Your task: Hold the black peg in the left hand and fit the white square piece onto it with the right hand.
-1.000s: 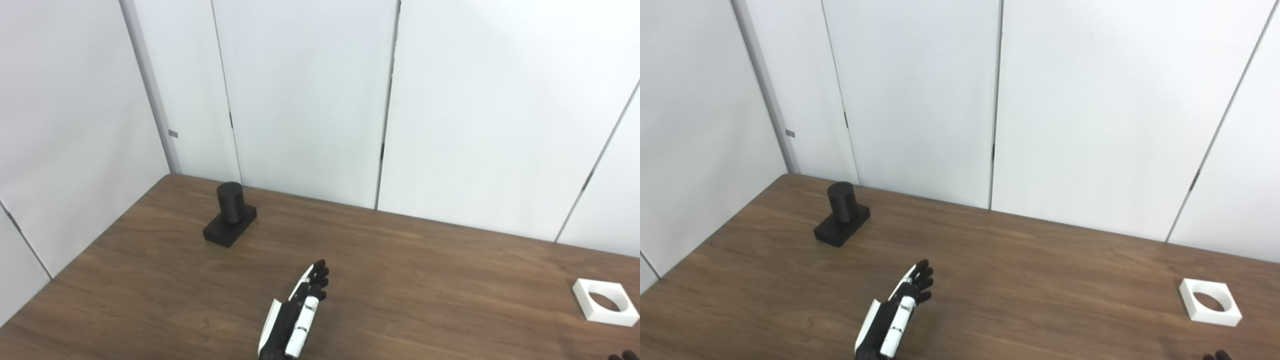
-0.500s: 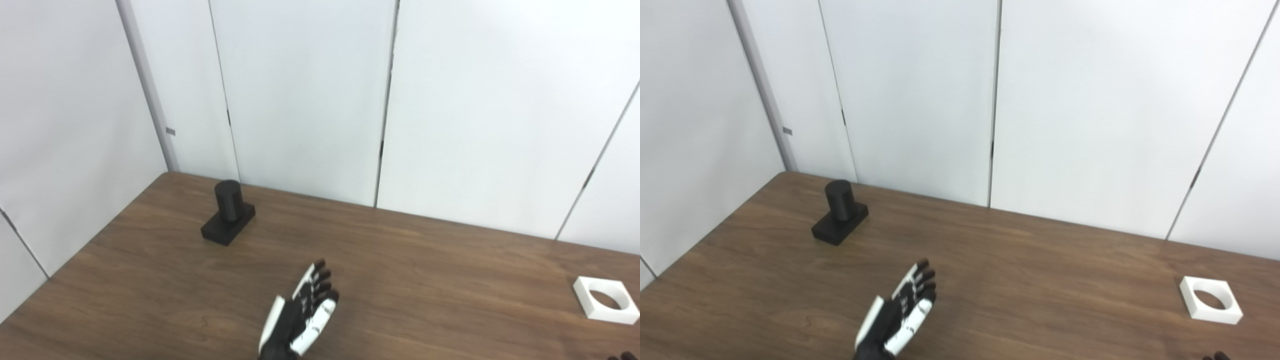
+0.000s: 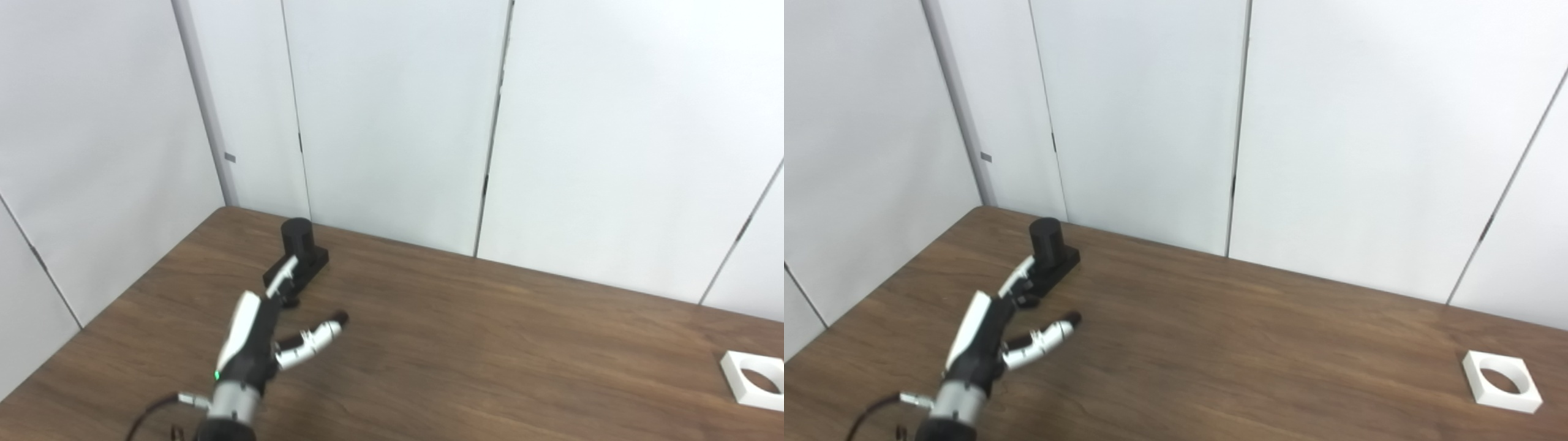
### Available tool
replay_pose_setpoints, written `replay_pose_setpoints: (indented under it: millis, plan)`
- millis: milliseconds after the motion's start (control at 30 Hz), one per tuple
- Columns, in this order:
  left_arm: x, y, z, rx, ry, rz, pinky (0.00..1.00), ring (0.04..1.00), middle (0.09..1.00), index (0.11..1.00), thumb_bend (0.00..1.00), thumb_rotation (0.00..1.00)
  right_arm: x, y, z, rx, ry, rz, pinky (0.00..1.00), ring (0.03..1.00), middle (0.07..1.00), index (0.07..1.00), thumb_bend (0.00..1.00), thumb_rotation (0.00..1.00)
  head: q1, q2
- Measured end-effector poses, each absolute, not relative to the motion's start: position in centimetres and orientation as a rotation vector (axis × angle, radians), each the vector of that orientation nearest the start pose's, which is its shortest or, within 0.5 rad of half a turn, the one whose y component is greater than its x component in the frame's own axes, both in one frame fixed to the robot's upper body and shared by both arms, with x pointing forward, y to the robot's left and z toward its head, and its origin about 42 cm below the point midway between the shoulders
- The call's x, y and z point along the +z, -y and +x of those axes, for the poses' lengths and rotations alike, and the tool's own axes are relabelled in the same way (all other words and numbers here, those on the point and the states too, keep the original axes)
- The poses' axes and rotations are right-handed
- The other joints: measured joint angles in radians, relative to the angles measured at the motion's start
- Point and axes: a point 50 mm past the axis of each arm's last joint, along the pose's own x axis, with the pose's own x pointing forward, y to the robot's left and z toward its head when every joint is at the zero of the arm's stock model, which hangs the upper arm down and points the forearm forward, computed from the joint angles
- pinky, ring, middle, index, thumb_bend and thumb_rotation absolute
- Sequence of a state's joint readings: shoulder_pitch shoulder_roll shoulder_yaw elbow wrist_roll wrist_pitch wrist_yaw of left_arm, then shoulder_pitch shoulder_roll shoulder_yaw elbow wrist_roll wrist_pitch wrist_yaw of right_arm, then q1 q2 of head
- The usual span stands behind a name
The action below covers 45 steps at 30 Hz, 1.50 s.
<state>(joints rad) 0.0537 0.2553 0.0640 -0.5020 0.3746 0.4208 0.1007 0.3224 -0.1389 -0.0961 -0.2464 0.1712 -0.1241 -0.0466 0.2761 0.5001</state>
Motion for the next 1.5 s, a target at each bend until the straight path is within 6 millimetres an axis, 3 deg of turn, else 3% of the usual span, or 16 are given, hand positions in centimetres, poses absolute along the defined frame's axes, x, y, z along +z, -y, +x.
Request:
replay_pose_setpoints:
  millis: [167,400,533,600,800,1100,1500]
  plan:
    - [19.5,-31.7,25.7,0.353,0.016,0.718,0.78,0.886,0.923,0.936,0.84,0.36,10.8,29.4,17.4,-0.188,0.072,-0.010,0.83,0.904,0.878,0.885,0.76,0.99,-0.002,0.000]
    - [18.5,-33.9,27.3,0.397,-0.046,0.978,0.78,0.883,0.886,0.860,0.92,0.53,10.7,29.4,17.4,-0.193,0.065,-0.010,0.83,0.903,0.876,0.881,0.77,0.99,-0.006,0.000]
    - [18.3,-33.8,28.9,0.403,-0.063,1.074,0.94,0.900,0.888,0.844,0.91,0.56,10.7,29.4,17.4,-0.197,0.062,-0.013,0.82,0.895,0.877,0.880,0.78,0.99,-0.011,0.000]
    - [18.1,-34.0,29.6,0.402,-0.092,1.109,0.97,0.912,0.893,0.840,0.91,0.56,10.7,29.3,17.4,-0.197,0.062,-0.017,0.82,0.898,0.877,0.882,0.78,0.99,-0.012,0.000]
    - [17.8,-34.9,31.3,0.411,-0.131,1.171,1.00,0.922,0.895,0.838,0.90,0.53,10.7,29.3,17.4,-0.200,0.057,-0.020,0.79,0.890,0.864,0.868,0.80,0.96,-0.020,0.002]
    - [16.6,-36.3,34.8,0.422,-0.208,1.266,1.00,0.921,0.896,0.832,0.89,0.59,10.7,29.3,17.4,-0.198,0.056,-0.019,0.79,0.890,0.864,0.872,0.81,0.95,-0.025,-0.005]
    - [15.6,-37.5,36.7,0.464,-0.289,1.240,1.00,0.903,0.878,0.809,0.89,0.59,10.7,29.3,17.4,-0.197,0.061,-0.020,0.80,0.897,0.870,0.887,0.82,0.95,-0.029,-0.005]
